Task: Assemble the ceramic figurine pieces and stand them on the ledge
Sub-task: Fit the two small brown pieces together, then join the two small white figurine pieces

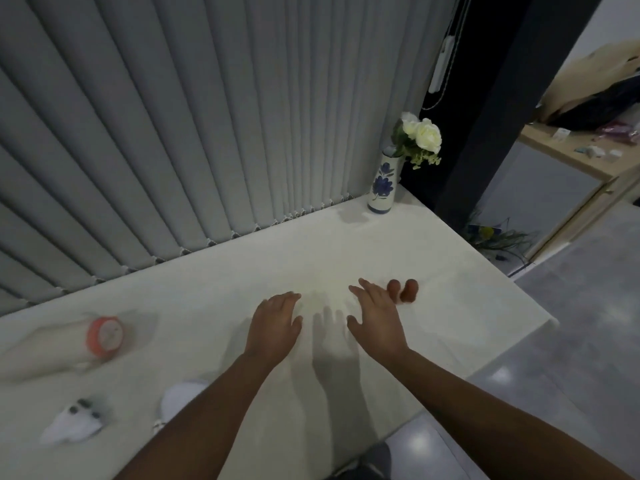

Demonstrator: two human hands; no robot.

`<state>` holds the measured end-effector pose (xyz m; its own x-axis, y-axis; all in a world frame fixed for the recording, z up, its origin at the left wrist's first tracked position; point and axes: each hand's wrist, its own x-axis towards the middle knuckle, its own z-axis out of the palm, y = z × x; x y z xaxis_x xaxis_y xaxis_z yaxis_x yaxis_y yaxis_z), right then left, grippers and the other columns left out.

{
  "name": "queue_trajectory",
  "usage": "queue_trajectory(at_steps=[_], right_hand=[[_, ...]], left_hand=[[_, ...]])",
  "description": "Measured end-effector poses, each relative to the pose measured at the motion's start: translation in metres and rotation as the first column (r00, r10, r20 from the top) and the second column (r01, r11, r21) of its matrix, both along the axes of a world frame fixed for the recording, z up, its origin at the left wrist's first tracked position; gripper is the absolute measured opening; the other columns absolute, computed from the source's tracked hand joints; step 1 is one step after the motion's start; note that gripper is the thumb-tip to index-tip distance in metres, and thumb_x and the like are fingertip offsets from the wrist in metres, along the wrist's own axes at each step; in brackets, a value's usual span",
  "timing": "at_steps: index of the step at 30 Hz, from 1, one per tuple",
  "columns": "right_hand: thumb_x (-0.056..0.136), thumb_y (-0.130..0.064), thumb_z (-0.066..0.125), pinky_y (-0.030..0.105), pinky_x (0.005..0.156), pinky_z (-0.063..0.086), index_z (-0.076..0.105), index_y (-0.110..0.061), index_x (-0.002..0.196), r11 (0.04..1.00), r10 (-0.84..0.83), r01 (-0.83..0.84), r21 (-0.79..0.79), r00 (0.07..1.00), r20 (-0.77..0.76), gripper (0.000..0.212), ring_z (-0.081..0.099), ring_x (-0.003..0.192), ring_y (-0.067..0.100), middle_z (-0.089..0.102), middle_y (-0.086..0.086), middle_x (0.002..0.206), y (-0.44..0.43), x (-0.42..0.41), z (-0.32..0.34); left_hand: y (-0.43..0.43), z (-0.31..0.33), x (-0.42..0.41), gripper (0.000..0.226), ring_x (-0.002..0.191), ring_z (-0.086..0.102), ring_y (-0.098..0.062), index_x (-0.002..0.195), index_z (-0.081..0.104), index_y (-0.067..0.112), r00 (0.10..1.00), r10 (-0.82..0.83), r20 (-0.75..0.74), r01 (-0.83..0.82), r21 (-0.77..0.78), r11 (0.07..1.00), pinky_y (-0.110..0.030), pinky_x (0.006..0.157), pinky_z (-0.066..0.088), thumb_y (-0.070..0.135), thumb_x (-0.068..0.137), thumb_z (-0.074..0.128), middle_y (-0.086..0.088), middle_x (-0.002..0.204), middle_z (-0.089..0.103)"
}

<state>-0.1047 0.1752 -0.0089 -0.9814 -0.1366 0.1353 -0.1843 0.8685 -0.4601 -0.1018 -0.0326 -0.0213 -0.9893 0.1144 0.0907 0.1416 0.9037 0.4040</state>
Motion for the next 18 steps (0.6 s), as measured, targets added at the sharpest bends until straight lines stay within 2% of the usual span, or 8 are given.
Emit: queue_trajectory(at_steps=[5,9,14,18], right_hand=[[0.085,-0.026,0.063,0.042,0.116,0.026,0.049,-0.015,0.134,0.989,0.145,-0.145,-0.021,0.989,0.004,0.053,0.035,0.137,0.027,0.042,0.007,0.148,-0.082,0.026,-0.005],[0.086,-0.029,0.062,0.039,0.114,0.024,0.049,-0.017,0.135,0.965,0.259,-0.258,-0.040,0.966,0.019,0.052,0.034,0.137,0.027,0.041,0.005,0.149,-0.139,0.046,-0.008],[0.086,-0.032,0.060,0.037,0.112,0.026,0.050,-0.019,0.134,0.910,0.415,-0.413,-0.049,0.908,0.055,0.050,0.037,0.135,0.025,0.041,0.004,0.149,-0.198,0.072,-0.013],[0.079,-0.039,0.055,0.039,0.099,0.042,0.058,-0.021,0.123,0.867,0.498,-0.498,-0.011,0.867,0.020,0.047,0.051,0.121,0.024,0.054,0.002,0.136,-0.234,0.099,-0.018]], left_hand=[[-0.087,0.000,0.047,0.040,0.119,0.057,-0.025,0.121,0.059,0.016,0.990,0.107,-0.089,-0.113,-0.067,0.991,-0.044,0.109,0.034,0.026,0.084,0.047,-0.007,0.127,0.063],[-0.150,-0.004,0.088,0.050,0.118,0.058,-0.025,0.118,0.060,0.017,0.966,0.233,-0.110,-0.241,-0.067,0.968,-0.042,0.106,0.039,0.035,0.082,0.032,-0.007,0.126,0.063],[-0.205,-0.010,0.136,0.049,0.114,0.059,-0.028,0.116,0.061,0.013,0.910,0.398,-0.115,-0.404,-0.033,0.914,-0.040,0.099,0.044,0.033,0.080,0.034,-0.010,0.122,0.065],[-0.236,-0.018,0.169,0.041,0.113,0.059,-0.030,0.113,0.060,0.010,0.860,0.502,-0.094,-0.507,-0.036,0.861,-0.041,0.098,0.047,0.017,0.075,0.047,-0.012,0.119,0.065]])
